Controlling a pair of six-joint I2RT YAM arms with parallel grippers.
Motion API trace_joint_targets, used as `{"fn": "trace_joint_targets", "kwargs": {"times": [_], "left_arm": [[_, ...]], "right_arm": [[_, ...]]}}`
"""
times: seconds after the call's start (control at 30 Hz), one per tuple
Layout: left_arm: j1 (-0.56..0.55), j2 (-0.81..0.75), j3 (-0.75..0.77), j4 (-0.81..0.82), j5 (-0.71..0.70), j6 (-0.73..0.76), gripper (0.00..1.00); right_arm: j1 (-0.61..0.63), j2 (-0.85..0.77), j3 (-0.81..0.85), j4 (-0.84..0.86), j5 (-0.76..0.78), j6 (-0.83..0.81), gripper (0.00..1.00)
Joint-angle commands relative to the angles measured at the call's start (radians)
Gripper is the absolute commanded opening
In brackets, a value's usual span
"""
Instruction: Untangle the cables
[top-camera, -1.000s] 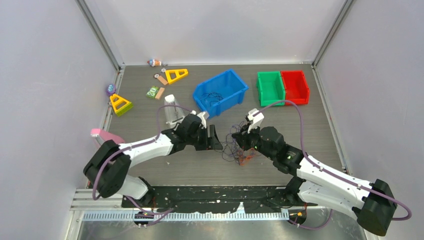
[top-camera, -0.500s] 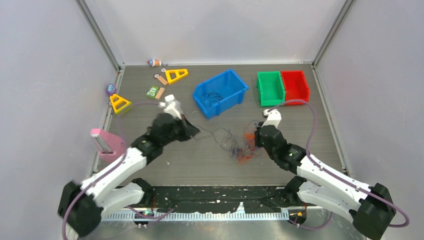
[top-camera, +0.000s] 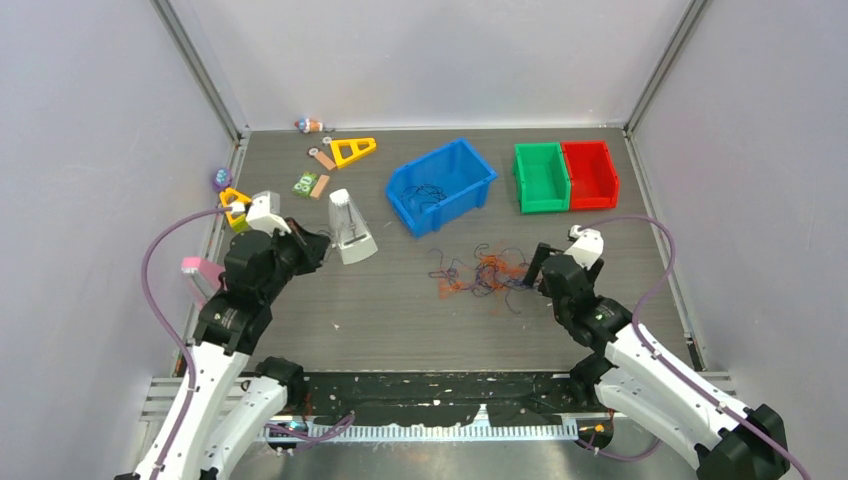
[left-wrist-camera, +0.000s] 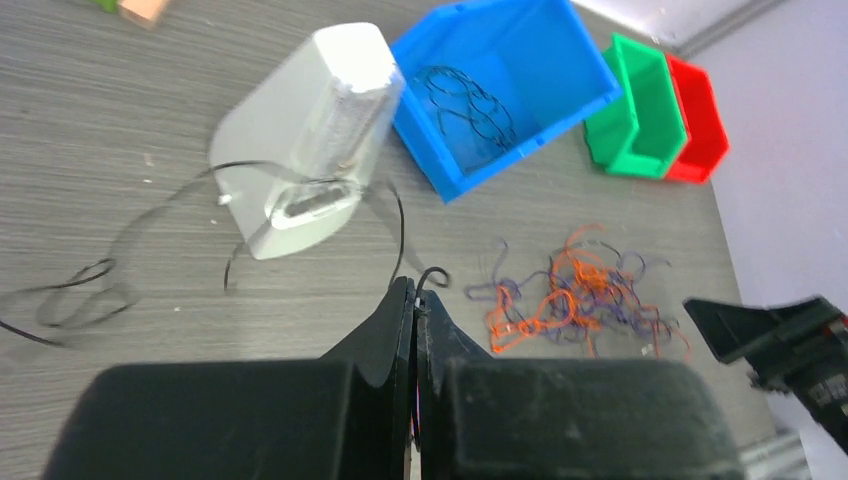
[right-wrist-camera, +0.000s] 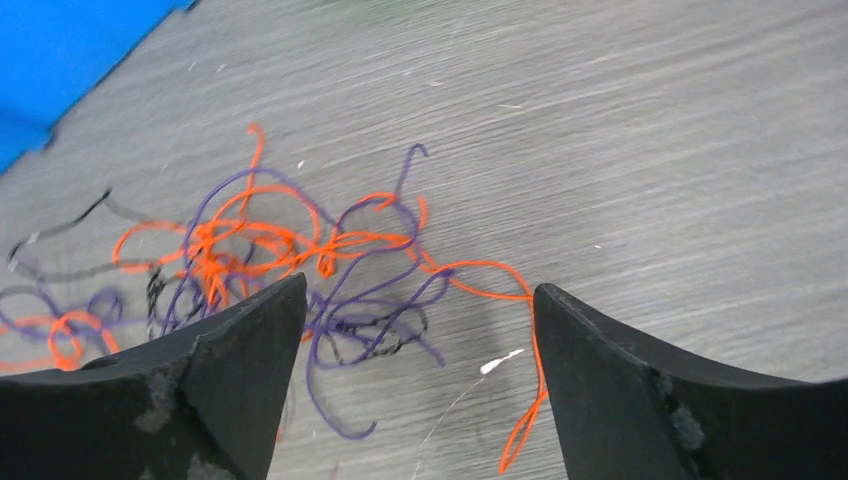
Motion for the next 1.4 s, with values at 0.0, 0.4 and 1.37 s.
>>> {"fn": "trace_joint_targets", "kwargs": {"times": [0.0, 0.4, 1.37], "left_arm": [[0.005, 0.042, 0.073, 0.028, 0.218, 0.072, 0.0], [0.004, 0.169, 0.361, -0.091, 0.409, 0.18, 0.0], [-0.078, 1.065, 1.098, 0.108, 0.357, 0.18, 0.0]], "right_arm": [[-0.001, -0.028, 0.027, 0.134, -0.247, -0.231, 0.91], [0.0, 0.024, 0.045, 0.325, -0.63, -0.367, 0.95], [0.002, 0.061, 0.117, 0.467, -0.587, -0.4, 0.95]]}}
